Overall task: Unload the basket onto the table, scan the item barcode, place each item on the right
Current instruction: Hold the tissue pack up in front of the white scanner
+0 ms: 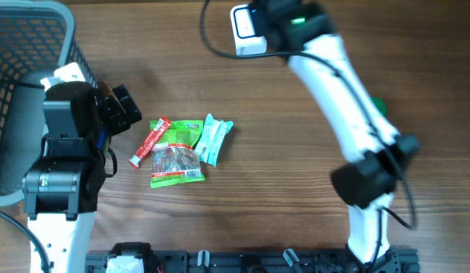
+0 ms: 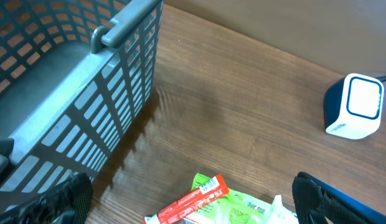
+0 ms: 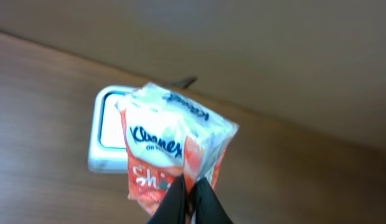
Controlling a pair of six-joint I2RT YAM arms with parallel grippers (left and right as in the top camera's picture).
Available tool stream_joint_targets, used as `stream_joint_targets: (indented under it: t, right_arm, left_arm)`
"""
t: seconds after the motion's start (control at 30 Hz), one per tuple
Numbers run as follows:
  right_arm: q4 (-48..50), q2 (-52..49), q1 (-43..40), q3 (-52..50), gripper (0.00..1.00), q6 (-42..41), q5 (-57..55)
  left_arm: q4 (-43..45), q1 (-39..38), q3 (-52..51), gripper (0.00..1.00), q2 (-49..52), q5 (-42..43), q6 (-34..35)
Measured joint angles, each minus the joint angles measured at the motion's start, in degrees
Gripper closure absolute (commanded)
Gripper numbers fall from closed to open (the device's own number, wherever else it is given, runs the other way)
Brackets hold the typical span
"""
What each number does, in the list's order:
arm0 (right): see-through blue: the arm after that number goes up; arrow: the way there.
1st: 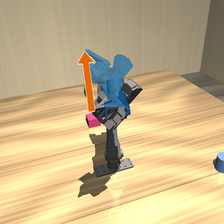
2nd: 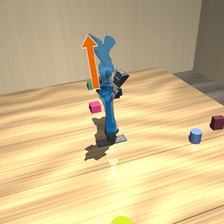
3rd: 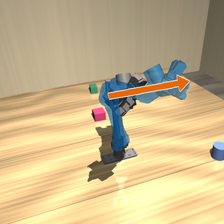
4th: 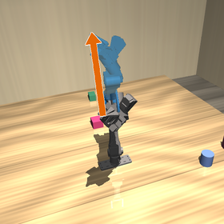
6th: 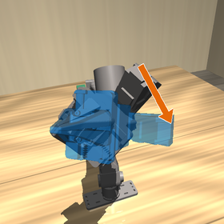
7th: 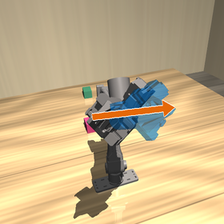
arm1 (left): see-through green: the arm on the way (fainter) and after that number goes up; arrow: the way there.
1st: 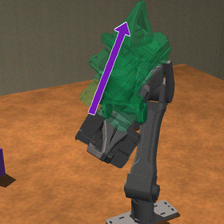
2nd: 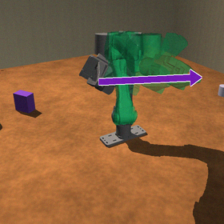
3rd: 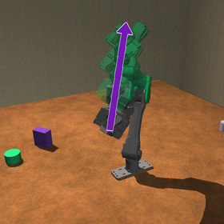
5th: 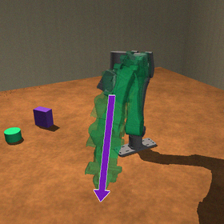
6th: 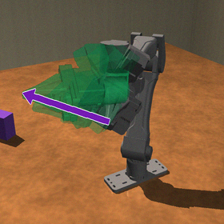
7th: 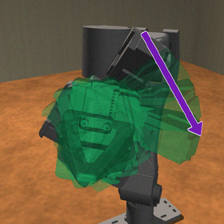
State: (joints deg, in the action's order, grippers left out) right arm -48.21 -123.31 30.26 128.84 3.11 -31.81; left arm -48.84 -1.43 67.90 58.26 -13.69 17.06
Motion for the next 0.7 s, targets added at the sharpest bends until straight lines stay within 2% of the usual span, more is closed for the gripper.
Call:
stream_joint_targets:
  t: [0.13,0.23,0.4,0.5,0.7]
  right_arm:
    - [10.56,-7.63,2.05,0.0,0.96,8.76,-11.04]
    - [20.15,-14.29,2.21,0.0,0.96,19.71,-18.53]
    - [29.09,-21.09,1.92,0.0,0.96,32.13,-22.4]
    - [30.75,-23.15,1.9,-0.02,0.96,35.78,-22.64]
    - [31.63,-23.8,1.9,0.0,0.96,36.87,-22.62]
  left_arm:
    - [0.02,0.0,0.0,0.0,0.0,0.0,0.0]
    - [0.07,0.0,0.0,0.0,0.0,0.0,0.0]
    - [0.04,0.0,0.0,0.0,0.0,0.0,0.0]
    - [0.04,0.0,0.0,0.0,0.0,0.0,0.0]
    - [0.02,0.0,0.0,0.0,0.0,0.0,0.0]
